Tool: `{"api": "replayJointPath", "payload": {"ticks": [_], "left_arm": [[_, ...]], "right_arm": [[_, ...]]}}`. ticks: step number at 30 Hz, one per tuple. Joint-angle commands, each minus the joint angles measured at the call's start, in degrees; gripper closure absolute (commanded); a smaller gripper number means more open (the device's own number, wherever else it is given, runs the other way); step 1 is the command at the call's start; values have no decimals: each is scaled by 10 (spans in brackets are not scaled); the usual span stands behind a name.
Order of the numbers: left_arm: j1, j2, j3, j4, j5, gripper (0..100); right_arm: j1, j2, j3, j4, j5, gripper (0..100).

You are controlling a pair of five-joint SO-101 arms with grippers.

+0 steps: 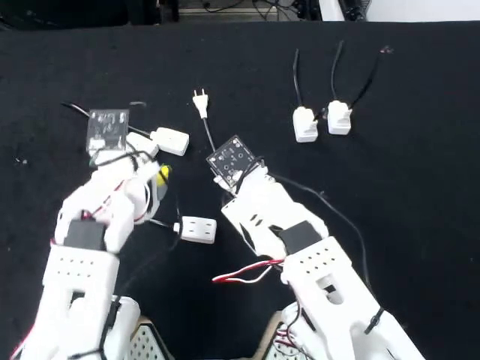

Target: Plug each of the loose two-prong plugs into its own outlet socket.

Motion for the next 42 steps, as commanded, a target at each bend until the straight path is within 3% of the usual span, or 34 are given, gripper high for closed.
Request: {"api": "replayJointPath", "payload": {"ticks": [1, 6, 11, 17, 22, 26, 33, 42], "left_arm": [[2, -119, 66, -64, 0, 776], [15, -184, 100, -49, -11, 776], [82, -164, 70, -19, -63, 778], [102, -149, 51, -19, -64, 979], [103, -149, 48, -18, -54, 887], [109, -149, 46, -24, -23, 888], [193, -149, 47, -24, -20, 887], [193, -149, 85, -62, -21, 887]], "right_arm": [[-10, -17, -4, -15, -4, 987], [-11, -16, -4, -15, -4, 987], [-61, -16, -3, -15, -4, 987], [-84, -15, 16, -62, -4, 987], [-84, -18, 36, -96, -4, 987], [-84, -18, 32, -96, -4, 987], [-84, -18, 32, -96, -4, 987], [-83, -19, 30, -95, -4, 987]]}}
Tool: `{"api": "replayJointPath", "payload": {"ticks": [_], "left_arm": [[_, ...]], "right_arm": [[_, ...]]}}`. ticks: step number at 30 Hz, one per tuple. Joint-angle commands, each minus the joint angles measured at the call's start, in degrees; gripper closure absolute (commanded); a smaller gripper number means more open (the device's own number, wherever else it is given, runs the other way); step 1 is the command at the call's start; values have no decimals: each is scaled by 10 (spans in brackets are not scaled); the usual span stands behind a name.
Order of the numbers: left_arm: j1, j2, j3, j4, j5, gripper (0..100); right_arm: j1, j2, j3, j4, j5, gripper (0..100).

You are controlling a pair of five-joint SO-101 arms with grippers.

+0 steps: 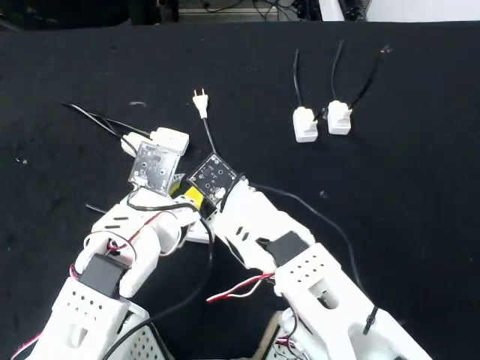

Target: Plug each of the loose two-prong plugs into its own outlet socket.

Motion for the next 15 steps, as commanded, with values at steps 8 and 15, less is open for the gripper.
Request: {"api": "replayJointPath", "payload": {"ticks": [8, 15], "left_arm": [[-58, 5, 29, -69, 5, 887], [-61, 1, 29, -64, 5, 887]], "right_arm": [[-8, -103, 1, 33, -6, 988], [-8, -213, 60, 33, -26, 988]]}}
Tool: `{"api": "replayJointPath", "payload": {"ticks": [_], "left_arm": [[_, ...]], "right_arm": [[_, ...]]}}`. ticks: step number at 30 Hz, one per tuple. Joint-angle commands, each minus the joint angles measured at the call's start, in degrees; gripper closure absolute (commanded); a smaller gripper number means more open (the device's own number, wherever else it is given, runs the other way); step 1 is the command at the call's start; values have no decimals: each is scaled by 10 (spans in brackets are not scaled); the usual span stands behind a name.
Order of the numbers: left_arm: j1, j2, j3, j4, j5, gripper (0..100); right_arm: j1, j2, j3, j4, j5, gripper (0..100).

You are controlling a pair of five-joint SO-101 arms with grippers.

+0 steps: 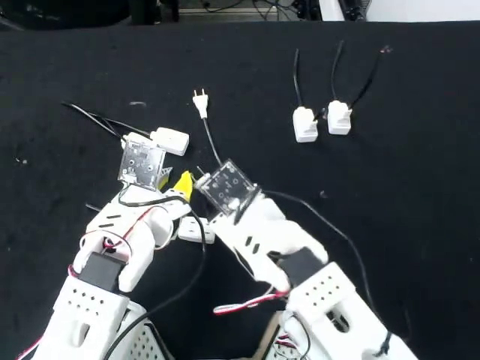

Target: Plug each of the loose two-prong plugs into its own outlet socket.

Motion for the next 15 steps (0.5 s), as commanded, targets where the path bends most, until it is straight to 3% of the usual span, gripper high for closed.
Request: {"api": "replayJointPath", "payload": {"ticks": [1, 8, 15], "left_arm": [[-10, -2, -13, -5, 5, 887], [-11, -3, -27, -4, 5, 887], [-11, -3, -125, 80, 6, 887]], "right_arm": [[-8, -60, 13, 4, -5, 988], [-8, -102, 35, 4, -4, 988], [-8, -101, 35, 4, -5, 988]]}}
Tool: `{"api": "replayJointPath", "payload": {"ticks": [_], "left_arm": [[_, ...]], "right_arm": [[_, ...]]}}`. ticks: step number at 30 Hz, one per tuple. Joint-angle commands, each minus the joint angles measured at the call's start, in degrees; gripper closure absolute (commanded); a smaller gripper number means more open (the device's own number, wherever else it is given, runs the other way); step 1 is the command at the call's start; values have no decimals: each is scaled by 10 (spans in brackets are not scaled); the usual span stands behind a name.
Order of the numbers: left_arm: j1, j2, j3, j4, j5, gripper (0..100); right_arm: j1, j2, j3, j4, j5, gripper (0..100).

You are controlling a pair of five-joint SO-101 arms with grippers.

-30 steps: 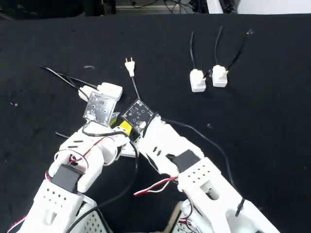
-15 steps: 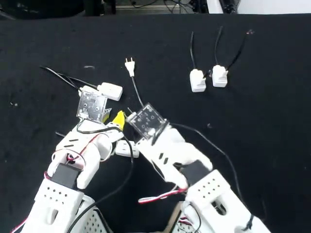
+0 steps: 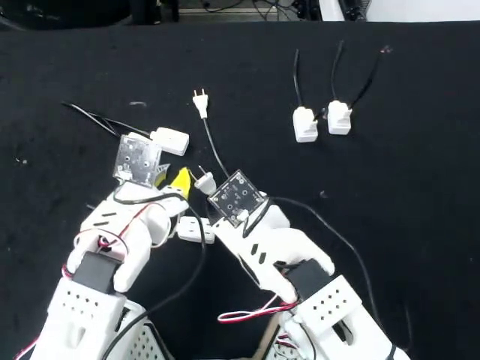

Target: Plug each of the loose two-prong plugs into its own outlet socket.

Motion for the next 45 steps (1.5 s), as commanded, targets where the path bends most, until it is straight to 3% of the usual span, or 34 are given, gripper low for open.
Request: {"api": "replayJointPath", "payload": {"ticks": [1, 10, 20, 45], "left_arm": [[-7, -3, -85, 41, 5, 887], [4, 4, -77, 36, 5, 887], [3, 4, 60, -99, -30, 887], [3, -1, 107, -98, -31, 887]], "right_arm": [[-8, -16, -5, 4, -6, 988], [-46, -16, 0, 3, -3, 988], [-46, -21, -2, 6, -3, 988], [2, -22, -11, 4, -40, 988]]}}
